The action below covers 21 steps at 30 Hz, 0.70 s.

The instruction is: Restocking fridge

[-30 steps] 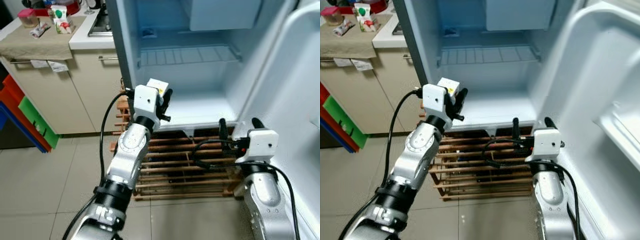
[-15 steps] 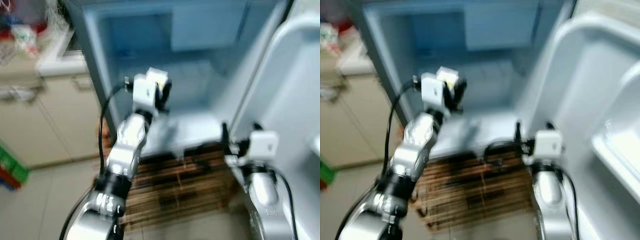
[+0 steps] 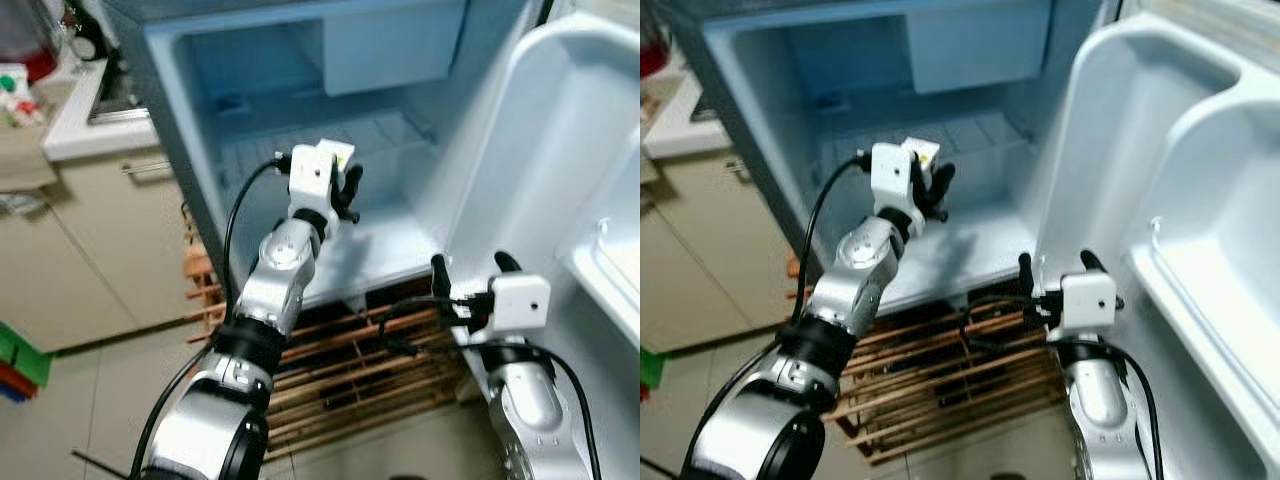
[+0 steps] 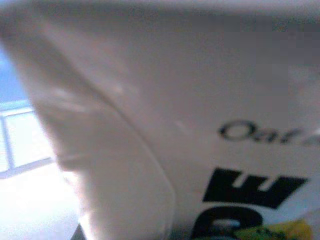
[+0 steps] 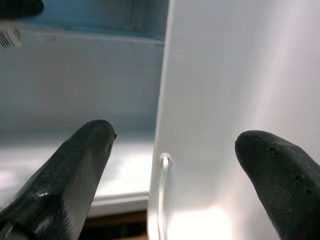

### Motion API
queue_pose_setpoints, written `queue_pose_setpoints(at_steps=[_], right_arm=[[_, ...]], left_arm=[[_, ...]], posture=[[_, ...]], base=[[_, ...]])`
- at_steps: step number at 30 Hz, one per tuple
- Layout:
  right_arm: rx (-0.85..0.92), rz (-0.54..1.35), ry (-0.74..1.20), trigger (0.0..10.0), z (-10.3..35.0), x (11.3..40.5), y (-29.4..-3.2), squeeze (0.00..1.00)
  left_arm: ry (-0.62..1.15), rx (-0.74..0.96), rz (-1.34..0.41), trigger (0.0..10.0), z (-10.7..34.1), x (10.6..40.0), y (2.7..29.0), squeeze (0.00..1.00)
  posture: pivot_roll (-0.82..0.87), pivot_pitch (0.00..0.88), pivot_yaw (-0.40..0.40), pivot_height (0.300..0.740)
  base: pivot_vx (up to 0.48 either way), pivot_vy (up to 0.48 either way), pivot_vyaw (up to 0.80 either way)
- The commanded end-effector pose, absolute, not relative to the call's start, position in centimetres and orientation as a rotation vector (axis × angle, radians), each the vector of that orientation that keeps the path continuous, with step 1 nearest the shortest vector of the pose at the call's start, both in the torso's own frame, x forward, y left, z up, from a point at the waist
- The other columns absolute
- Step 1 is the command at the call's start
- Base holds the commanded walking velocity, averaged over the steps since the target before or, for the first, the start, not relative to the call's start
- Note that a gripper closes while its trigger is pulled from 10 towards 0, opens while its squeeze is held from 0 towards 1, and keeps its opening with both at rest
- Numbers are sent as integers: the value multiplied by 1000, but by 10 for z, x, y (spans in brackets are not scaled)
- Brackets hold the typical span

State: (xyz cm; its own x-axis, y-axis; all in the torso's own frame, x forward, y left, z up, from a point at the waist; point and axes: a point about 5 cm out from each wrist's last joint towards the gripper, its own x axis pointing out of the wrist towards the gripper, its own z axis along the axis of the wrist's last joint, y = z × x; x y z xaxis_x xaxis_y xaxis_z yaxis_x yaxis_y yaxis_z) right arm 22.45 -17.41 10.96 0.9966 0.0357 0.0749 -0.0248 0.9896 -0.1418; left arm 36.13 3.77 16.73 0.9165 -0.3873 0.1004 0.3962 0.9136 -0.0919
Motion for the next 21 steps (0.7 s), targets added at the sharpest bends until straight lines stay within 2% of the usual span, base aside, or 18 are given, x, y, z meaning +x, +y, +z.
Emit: queue_pose_setpoints(at_steps=[1,5,13,17,18,21], right_arm=[[-162,25,-93,10000,116,223,-178,51],[-230,15,-61,10000,113,216,-200,51],[-321,-36,-31,10000,108,211,-226,47],[-238,-21,-89,10000,123,219,-210,51],[-178,18,-118,10000,132,222,-194,51],[-107,89,-126,10000,137,224,-175,47]], left_arm=[[-60,-147,-385,10000,162,360,36,0],[-27,-197,-299,10000,154,360,46,0],[-28,-197,-297,10000,153,361,47,0],[-21,-164,-296,10000,152,363,47,0],[-9,-156,-288,10000,149,366,48,0],[21,-144,-289,10000,144,369,47,0]], posture=[[-265,15,68,740],[-264,11,68,740],[-268,9,72,740],[-269,14,76,740],[-268,17,74,740],[-276,24,73,740]], base=[[0,0,0],[0,0,0],[0,0,0],[0,0,0],[0,0,0],[0,0,0]])
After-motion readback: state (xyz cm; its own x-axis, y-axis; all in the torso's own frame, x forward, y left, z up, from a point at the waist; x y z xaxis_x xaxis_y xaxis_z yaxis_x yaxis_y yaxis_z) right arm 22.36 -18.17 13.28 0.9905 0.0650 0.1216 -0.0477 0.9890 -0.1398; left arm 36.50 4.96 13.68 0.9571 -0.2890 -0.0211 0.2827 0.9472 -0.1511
